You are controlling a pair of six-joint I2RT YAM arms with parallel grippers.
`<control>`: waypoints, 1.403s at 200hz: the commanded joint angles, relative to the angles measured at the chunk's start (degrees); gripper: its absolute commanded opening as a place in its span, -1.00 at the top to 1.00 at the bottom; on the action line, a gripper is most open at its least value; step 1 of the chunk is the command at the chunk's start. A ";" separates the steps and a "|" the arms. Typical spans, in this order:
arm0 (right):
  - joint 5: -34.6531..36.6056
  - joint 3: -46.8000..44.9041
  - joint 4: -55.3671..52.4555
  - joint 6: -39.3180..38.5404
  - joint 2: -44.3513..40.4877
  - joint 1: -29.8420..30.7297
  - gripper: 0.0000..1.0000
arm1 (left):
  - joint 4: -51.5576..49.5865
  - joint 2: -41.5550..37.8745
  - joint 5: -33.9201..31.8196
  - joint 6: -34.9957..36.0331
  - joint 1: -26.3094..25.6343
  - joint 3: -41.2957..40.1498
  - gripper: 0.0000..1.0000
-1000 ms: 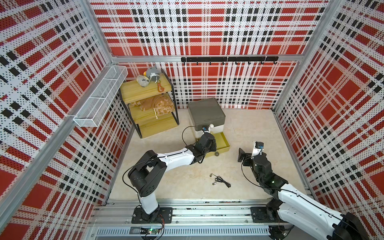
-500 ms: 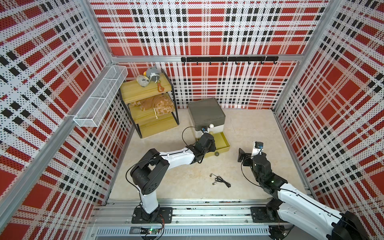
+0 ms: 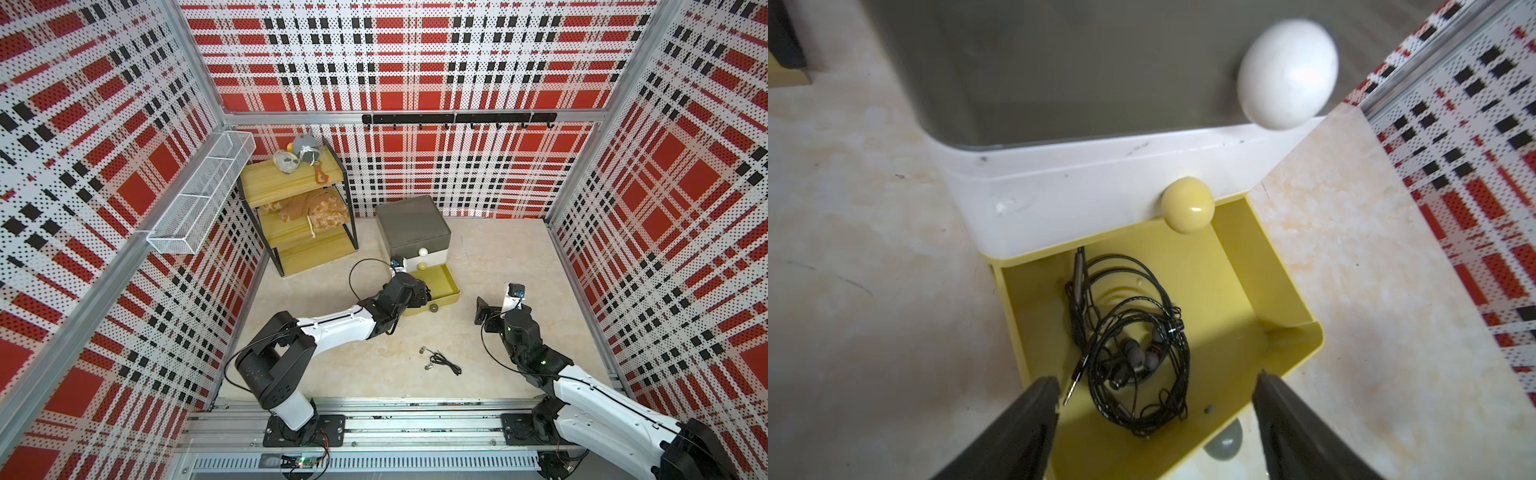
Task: Place the wired earphones into the drawer by color
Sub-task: Place the wired earphones in the drawer, then pick up the wired earphones from the center of the board.
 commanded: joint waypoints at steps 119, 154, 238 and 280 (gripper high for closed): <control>-13.92 4.80 -8.37 -0.01 0.02 -0.49 -0.99 | 9.94 -27.13 1.42 8.10 7.17 -21.30 -0.98; -16.82 7.01 -12.38 1.11 1.29 -0.39 -0.99 | 12.83 -30.09 4.49 11.67 12.66 -24.41 -0.98; -20.45 8.80 -21.57 7.89 2.87 3.87 -0.99 | 23.93 -29.98 6.78 16.12 14.50 -31.94 -0.98; -22.37 9.65 -22.49 12.34 7.84 8.01 -0.93 | 25.65 -32.57 4.95 15.82 14.61 -34.29 -0.98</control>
